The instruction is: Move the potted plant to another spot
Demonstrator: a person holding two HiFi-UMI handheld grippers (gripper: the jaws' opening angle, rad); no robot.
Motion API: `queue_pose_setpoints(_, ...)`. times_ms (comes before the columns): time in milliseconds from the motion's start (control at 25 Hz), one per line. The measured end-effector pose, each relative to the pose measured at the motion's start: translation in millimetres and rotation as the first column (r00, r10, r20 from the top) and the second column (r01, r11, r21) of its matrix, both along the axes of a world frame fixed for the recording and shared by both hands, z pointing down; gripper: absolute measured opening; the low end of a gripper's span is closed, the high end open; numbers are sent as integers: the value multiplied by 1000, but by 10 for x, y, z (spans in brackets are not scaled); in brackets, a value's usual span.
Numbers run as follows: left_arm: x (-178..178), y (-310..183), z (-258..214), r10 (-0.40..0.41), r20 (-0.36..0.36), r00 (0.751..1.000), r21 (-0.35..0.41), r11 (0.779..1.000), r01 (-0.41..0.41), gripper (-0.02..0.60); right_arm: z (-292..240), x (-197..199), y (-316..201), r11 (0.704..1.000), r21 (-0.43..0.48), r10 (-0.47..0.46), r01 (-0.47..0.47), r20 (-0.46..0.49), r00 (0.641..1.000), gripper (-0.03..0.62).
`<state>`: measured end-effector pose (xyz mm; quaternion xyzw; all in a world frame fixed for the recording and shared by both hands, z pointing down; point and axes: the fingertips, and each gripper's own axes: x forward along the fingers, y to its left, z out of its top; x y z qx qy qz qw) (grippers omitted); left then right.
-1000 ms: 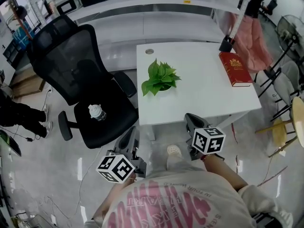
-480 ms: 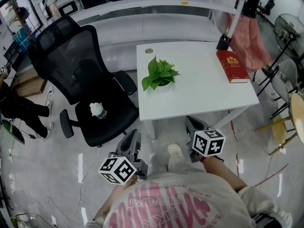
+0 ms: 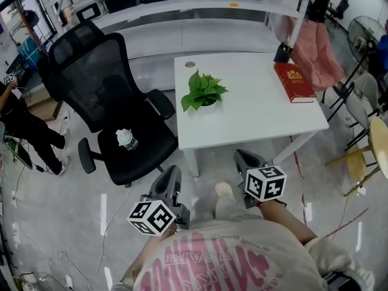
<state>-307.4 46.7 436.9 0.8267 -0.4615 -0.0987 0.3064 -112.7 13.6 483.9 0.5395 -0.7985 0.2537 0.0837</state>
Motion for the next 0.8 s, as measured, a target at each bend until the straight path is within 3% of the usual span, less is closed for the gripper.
queue_pose_setpoints(800,29,137,10,-9,-1,1000,2,1000,9,25,-28,-75,118,999,8,-35,35,-26,999,12)
